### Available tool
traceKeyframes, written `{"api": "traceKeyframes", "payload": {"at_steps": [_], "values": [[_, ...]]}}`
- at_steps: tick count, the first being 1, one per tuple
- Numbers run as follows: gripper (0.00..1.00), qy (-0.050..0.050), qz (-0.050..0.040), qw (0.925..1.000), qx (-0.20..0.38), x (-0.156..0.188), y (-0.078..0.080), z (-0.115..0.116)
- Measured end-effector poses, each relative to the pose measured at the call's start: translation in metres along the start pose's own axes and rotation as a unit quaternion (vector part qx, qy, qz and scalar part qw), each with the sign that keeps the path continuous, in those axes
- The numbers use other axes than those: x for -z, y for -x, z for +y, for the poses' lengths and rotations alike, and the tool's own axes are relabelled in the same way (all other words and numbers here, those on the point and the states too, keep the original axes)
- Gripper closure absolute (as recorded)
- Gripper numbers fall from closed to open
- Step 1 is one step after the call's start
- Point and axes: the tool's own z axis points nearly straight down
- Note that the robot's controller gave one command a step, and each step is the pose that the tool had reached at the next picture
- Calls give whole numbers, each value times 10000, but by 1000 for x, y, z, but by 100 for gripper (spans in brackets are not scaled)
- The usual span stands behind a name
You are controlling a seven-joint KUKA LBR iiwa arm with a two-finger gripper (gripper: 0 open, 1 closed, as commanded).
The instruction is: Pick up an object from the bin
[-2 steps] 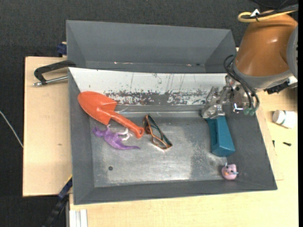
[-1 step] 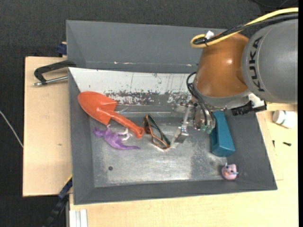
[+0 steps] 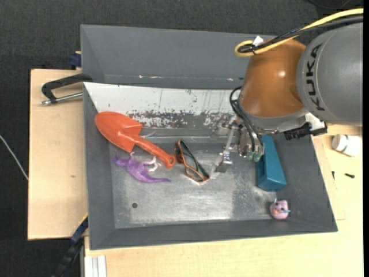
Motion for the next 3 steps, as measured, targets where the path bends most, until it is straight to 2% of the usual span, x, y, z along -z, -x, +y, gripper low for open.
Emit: {"api": "traceKeyframes", "payload": {"at_steps": [1,2,3], "values": [[100,0,-23,9990,449,-98,15,16],[100,1,-22,9990,445,-98,15,16],[100,-8,18,9988,487,-61,8,11]]}}
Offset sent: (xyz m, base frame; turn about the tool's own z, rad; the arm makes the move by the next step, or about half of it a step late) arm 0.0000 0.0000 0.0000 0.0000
